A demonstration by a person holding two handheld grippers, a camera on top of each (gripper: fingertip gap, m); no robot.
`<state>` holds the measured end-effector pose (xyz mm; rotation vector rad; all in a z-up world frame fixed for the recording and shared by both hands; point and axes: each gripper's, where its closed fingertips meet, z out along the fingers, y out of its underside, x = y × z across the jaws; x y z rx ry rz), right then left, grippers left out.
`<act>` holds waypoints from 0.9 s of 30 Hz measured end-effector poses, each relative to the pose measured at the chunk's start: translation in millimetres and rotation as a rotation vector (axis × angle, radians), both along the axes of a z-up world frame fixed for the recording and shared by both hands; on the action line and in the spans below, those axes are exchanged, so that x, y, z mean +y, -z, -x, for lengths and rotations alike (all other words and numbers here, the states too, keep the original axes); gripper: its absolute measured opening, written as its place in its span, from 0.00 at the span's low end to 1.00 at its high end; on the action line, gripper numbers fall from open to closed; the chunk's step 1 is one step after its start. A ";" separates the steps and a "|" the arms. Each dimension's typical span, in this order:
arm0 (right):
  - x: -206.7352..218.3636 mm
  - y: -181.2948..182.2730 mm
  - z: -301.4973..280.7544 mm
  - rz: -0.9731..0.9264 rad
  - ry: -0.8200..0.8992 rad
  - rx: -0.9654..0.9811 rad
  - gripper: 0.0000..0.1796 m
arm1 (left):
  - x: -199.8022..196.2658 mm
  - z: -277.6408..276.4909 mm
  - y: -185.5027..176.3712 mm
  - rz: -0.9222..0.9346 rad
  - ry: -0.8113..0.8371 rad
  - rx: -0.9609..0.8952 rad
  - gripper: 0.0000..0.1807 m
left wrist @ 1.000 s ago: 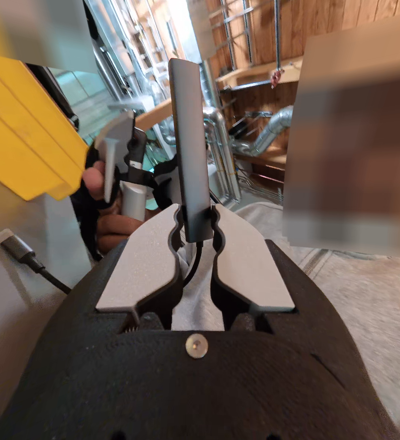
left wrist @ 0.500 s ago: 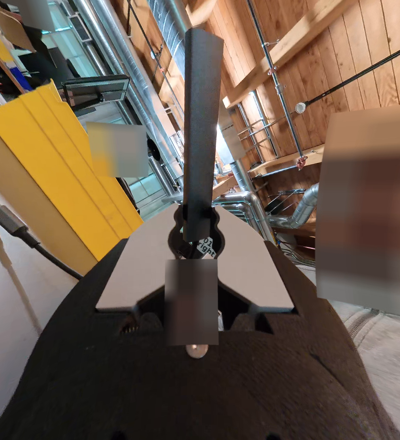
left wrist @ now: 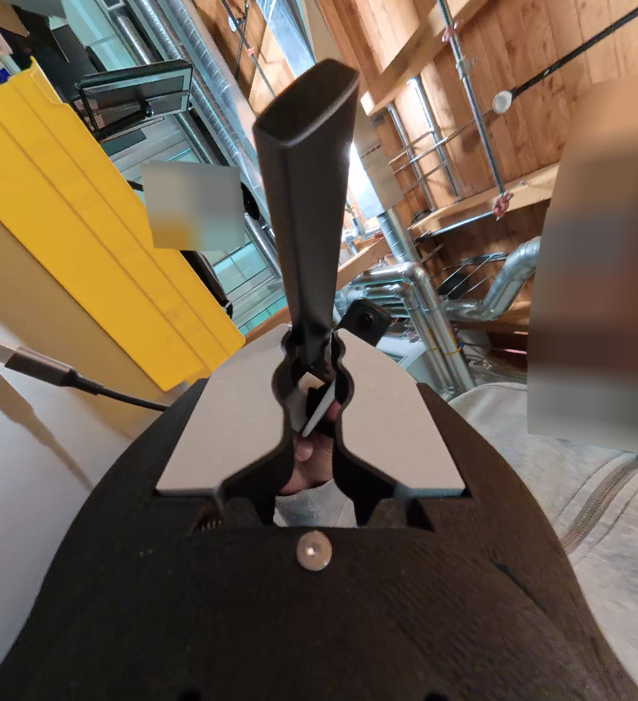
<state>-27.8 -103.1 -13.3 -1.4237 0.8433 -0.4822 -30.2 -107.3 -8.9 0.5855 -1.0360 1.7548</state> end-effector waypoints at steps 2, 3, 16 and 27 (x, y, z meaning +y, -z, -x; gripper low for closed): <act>-3.1 -2.6 -0.5 -0.110 -0.023 0.038 0.05 | 1.9 -1.9 -0.5 -0.005 -0.021 -0.028 0.08; -4.4 -4.1 -0.5 -0.164 -0.036 0.055 0.05 | 4.0 -4.2 -1.5 0.003 -0.034 -0.031 0.07; 9.3 -5.1 2.9 -0.448 -0.161 0.177 0.05 | 17.0 -11.5 -18.3 0.139 -0.035 0.003 0.05; 12.9 -1.9 4.1 -0.538 -0.225 0.248 0.05 | 14.1 -9.3 -15.5 0.161 0.015 0.044 0.07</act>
